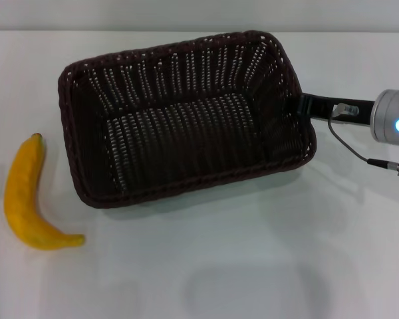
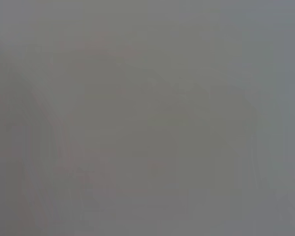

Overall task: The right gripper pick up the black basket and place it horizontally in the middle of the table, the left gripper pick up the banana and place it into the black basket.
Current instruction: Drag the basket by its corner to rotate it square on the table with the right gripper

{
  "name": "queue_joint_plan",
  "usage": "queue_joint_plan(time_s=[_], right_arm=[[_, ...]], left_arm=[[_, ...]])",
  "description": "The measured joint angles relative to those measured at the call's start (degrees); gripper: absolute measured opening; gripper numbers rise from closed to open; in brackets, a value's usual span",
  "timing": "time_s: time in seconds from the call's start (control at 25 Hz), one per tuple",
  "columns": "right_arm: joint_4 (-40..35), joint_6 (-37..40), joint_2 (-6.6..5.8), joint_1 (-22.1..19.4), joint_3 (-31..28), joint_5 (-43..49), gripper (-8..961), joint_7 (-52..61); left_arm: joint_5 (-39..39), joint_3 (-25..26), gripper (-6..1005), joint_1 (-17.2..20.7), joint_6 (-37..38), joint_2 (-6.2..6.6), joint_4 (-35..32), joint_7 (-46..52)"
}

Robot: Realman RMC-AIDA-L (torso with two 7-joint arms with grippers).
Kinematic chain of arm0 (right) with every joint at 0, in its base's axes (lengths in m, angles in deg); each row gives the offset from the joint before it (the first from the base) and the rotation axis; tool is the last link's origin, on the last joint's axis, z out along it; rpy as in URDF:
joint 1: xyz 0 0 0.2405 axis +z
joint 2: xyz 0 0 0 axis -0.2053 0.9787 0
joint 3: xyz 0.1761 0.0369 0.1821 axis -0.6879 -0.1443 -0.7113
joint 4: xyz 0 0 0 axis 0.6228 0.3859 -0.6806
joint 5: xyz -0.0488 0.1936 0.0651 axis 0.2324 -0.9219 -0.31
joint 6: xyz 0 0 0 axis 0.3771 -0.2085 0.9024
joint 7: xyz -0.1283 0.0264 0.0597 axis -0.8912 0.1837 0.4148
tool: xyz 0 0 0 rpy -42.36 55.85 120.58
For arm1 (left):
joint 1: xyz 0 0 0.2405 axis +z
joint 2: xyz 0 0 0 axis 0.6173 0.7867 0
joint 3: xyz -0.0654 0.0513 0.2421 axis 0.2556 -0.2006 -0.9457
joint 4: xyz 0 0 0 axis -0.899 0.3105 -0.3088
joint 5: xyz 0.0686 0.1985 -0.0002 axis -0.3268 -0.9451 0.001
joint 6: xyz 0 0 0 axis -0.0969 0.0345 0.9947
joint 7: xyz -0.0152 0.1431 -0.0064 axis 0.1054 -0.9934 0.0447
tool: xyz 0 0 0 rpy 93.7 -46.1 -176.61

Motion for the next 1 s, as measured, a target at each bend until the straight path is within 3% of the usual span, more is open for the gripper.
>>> queue_joint_plan(time_s=[1.0], right_arm=[[0.4, -1.9, -0.25, -0.4, -0.3, -0.9, 247, -0.1]], left_arm=[[0.0, 0.0, 876, -0.2, 0.0, -0.02, 0.0, 0.1]])
